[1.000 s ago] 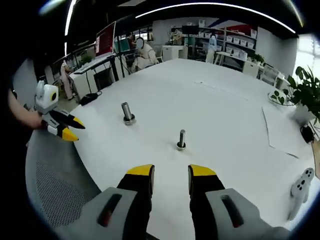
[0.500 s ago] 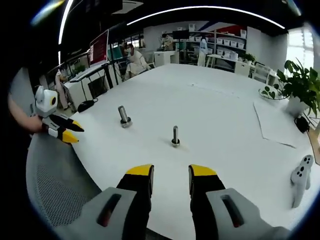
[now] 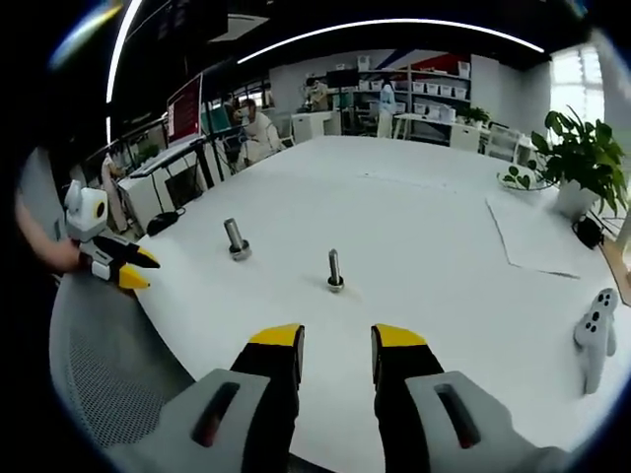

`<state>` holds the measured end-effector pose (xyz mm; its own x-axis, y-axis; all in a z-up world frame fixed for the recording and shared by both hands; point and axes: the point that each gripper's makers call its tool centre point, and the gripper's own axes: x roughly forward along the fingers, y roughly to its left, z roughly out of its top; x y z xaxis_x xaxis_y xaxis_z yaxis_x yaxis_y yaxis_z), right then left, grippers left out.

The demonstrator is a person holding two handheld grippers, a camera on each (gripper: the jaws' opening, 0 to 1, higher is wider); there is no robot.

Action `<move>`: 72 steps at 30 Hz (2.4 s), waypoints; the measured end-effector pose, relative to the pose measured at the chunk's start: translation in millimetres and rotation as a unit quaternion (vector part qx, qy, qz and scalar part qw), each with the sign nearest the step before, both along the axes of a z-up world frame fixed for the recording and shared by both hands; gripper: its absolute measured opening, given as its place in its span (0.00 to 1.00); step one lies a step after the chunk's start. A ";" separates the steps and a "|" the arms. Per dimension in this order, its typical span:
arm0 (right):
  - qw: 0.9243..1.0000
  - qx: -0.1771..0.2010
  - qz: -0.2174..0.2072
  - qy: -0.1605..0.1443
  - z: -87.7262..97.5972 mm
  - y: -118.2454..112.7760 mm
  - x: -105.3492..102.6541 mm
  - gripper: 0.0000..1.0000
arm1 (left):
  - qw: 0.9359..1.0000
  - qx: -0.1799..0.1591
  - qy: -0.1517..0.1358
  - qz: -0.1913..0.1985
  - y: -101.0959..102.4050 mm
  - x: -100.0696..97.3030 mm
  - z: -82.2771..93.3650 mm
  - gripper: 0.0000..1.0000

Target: Place the washer onto the threaded stud by aligning its center hole with the stud, sliding it down to the base, and recovering from edge contact or off-axis alignment until the washer reaches the visible bottom stop.

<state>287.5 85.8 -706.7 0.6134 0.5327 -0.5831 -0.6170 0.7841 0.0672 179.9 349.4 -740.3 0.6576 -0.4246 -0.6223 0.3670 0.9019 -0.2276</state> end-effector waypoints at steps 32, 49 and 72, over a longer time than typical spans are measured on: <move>1.000 0.017 -0.015 0.012 -17.2 0.0 -6.5 0.30 | 1.000 0.005 -0.022 0.013 4.0 4.4 6.8 0.33; 1.000 0.004 -0.009 0.011 -19.0 0.7 -7.1 0.31 | 1.000 0.004 -0.019 0.016 5.6 4.7 4.8 0.34; 1.000 0.001 -0.013 0.007 -19.3 -1.3 -5.7 0.30 | 1.000 0.004 -0.019 0.011 3.9 4.0 5.0 0.33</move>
